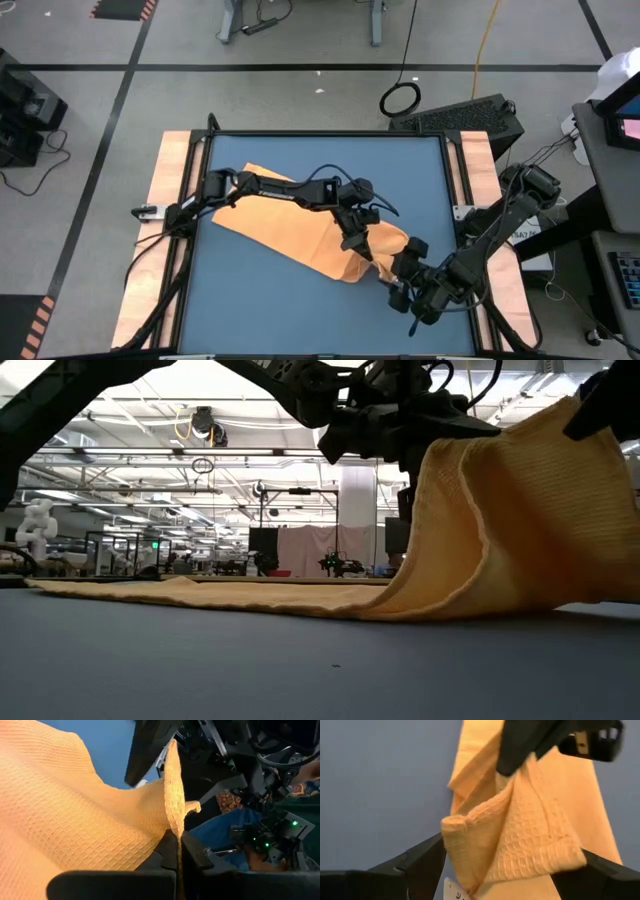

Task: Roll towel into tight, uniform cylinder
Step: Fold the orange microfiber cloth

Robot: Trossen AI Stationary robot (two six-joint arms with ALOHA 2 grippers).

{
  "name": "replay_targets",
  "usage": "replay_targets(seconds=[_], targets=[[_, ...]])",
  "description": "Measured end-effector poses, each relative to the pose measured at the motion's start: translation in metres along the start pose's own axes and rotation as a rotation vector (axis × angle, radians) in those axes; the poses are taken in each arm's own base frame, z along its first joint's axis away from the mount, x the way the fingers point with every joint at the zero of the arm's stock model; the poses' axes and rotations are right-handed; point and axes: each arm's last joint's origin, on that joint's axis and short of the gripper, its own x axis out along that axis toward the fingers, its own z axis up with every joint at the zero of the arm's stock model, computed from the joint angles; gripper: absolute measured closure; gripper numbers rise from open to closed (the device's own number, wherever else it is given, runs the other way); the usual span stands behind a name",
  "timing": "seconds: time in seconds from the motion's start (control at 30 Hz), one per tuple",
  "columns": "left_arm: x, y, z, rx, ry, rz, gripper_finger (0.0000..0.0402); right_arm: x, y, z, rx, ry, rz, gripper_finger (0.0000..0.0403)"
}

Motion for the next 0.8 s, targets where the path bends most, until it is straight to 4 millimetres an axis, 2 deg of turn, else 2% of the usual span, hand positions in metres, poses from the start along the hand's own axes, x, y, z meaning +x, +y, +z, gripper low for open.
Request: replay_targets(seconds=[0.13,0.43,0.53,0.67,0.8], targets=[[0.000,0.001,0.000,-0.003,-0.003,0.009,0.0400,-0.007,0.002,0.008,-0.002,-0.017,-0.018,0.0108],[0.000,0.002,0.000,-0.005,-0.019,0.045,0.0400,-0.015,0.003,0.016,-0.058,-0.001,-0.024,0.0232],[0.000,0.002,0.000,-0.003,-0.019,0.048,0.0400,-0.016,0.001,0.016,-0.085,0.027,-0.040,0.0262],[-0.001,0.003,0.000,-0.006,-0.024,0.057,0.0400,-0.022,-0.003,0.017,-0.055,0.096,-0.073,0.0271],[-0.003,0.004,0.001,-0.013,-0.032,0.069,0.0400,-0.032,-0.003,0.020,-0.031,0.131,-0.078,0.0256]])
